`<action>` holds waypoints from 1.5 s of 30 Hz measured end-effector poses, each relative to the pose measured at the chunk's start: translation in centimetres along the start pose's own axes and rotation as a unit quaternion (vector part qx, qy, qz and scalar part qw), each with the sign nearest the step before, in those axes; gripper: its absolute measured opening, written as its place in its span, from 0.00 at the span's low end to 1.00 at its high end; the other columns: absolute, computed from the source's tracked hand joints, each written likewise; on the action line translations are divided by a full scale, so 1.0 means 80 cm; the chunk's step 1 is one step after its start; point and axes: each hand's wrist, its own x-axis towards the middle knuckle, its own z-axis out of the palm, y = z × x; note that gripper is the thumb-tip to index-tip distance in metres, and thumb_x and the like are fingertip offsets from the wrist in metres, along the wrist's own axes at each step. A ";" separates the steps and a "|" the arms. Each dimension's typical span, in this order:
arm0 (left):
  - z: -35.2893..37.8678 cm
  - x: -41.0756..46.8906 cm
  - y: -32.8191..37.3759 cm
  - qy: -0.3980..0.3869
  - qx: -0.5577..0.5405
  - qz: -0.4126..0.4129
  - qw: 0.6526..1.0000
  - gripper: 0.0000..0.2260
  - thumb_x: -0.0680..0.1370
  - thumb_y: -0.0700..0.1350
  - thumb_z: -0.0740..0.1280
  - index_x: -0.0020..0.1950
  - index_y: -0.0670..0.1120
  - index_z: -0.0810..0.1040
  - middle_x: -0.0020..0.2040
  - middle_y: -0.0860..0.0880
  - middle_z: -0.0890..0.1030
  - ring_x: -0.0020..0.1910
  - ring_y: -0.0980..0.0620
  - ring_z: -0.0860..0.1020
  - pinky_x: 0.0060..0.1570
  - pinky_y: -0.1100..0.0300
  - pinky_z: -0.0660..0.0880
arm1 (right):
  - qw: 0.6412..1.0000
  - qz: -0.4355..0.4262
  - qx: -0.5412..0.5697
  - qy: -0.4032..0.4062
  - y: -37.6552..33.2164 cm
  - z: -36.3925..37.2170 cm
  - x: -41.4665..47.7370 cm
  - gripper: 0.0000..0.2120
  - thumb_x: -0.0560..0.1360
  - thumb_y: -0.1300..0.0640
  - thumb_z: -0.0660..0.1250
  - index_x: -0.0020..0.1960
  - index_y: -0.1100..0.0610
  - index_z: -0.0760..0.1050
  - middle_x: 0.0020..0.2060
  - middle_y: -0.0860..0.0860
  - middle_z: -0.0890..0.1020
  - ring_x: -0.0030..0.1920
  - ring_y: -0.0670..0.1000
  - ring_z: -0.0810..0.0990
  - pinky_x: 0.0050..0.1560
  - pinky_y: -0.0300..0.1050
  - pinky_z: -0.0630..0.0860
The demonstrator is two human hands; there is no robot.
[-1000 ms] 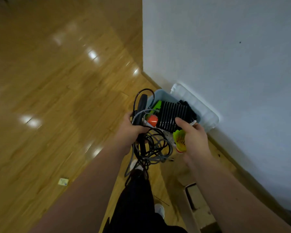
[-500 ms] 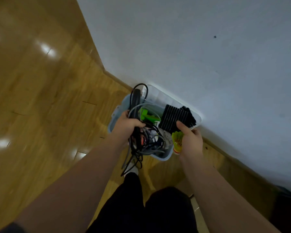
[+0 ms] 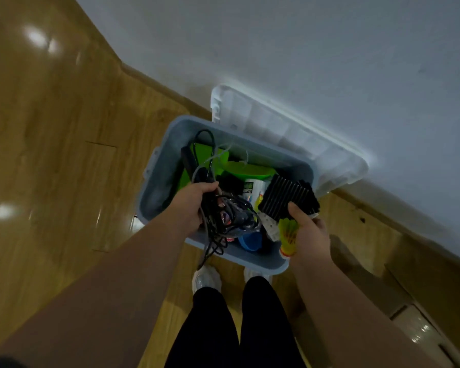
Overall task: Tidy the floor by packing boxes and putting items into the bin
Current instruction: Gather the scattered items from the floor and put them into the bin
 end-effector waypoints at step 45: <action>-0.202 -0.370 0.071 0.146 -0.035 0.353 0.924 0.04 0.81 0.44 0.64 0.50 0.44 0.76 0.43 0.51 0.81 0.38 0.55 0.78 0.40 0.61 0.75 | 0.816 -0.273 -0.327 -0.389 -0.124 0.130 -0.383 0.05 0.77 0.54 0.65 0.46 0.47 0.80 0.38 0.46 0.83 0.35 0.43 0.78 0.40 0.39 0.73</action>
